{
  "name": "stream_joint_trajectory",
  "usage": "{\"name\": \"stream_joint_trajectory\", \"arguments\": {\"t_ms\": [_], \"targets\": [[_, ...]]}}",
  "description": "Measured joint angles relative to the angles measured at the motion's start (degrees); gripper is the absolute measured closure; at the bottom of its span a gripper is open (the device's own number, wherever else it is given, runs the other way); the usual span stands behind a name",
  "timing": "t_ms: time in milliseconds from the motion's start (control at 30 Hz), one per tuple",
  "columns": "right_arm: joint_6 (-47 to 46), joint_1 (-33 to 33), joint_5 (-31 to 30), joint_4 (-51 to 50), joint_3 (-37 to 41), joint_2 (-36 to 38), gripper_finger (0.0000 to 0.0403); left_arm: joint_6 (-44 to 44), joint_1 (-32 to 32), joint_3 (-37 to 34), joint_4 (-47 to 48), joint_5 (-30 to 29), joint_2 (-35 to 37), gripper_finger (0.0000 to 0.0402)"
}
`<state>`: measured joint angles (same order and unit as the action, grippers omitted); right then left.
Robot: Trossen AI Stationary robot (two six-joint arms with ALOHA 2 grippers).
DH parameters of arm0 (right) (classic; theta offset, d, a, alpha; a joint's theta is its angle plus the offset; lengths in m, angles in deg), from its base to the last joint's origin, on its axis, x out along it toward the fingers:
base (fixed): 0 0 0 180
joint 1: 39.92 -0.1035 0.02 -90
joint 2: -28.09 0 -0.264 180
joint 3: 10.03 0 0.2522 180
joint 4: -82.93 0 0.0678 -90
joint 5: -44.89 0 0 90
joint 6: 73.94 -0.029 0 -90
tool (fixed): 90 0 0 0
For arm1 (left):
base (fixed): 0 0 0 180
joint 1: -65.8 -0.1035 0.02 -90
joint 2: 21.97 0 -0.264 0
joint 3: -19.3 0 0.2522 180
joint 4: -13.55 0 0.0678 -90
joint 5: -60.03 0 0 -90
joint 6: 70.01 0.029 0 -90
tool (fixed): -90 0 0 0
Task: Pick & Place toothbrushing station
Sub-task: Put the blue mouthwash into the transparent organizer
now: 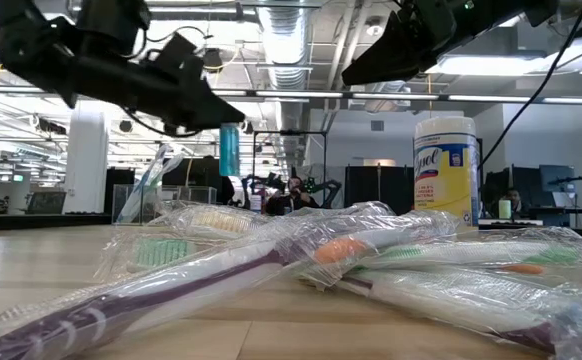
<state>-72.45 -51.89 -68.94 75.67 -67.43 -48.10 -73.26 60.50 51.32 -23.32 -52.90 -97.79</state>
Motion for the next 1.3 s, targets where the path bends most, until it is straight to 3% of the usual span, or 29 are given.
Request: {"name": "stream_joint_trajectory", "arguments": {"t_ms": [300,967,1300], "targets": [[-0.01,0.02,-0.02,-0.04,0.00,0.00,0.0306,-0.07,-4.19,-5.57,8.51,-6.47,13.72,0.0309],[0.00,0.01,-0.01,-0.04,0.00,0.00,0.0306,-0.04,-16.22,-5.67,11.70,-7.70,14.63,0.0309],[-0.01,0.01,0.00,-0.04,0.00,0.00,0.0306,1.89,-19.37,-5.64,12.32,-7.71,19.45,0.0309]]}}
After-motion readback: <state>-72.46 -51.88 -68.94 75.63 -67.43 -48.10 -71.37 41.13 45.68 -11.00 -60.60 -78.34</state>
